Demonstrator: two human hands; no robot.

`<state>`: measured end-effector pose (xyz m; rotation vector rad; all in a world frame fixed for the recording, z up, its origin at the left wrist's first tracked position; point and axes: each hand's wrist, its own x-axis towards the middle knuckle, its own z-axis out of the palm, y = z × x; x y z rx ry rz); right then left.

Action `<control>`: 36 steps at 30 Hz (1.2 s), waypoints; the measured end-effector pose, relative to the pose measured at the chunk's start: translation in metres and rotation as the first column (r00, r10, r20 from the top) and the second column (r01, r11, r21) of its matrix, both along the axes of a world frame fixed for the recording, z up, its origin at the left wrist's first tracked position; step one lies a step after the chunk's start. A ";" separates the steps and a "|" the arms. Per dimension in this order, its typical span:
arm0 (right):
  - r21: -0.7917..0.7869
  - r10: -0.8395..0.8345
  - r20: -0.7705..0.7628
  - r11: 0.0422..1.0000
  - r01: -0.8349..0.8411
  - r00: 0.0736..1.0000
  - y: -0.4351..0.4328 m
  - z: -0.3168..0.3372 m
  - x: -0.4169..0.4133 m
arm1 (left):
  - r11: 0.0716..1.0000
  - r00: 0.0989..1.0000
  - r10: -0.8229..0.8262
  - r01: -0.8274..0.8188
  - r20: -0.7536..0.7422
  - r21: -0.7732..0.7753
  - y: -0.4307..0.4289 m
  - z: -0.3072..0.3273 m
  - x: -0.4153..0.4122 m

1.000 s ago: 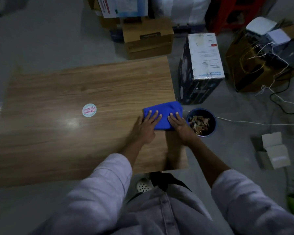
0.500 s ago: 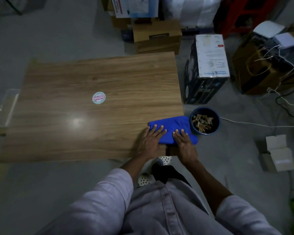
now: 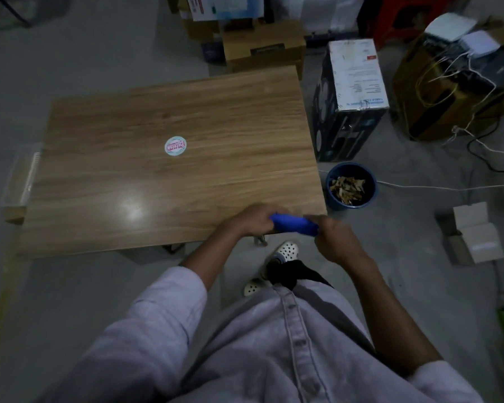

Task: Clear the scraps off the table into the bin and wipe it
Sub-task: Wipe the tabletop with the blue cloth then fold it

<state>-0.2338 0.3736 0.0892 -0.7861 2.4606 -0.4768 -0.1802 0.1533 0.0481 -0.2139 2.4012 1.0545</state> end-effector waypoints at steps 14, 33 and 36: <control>0.020 0.258 -0.056 0.966 -0.257 0.965 -0.057 -0.072 0.011 | 0.800 0.875 0.479 -0.468 -0.072 -0.375 -0.027 -0.037 -0.003; 0.026 -0.345 -0.262 0.931 0.363 0.901 -0.110 -0.138 -0.032 | 0.897 0.903 0.426 -0.430 -0.059 -0.106 -0.068 -0.088 0.022; -0.019 -0.270 -0.248 0.961 0.274 0.930 -0.153 -0.143 -0.019 | 0.847 0.849 0.522 -0.527 -0.086 -0.063 -0.068 -0.093 0.021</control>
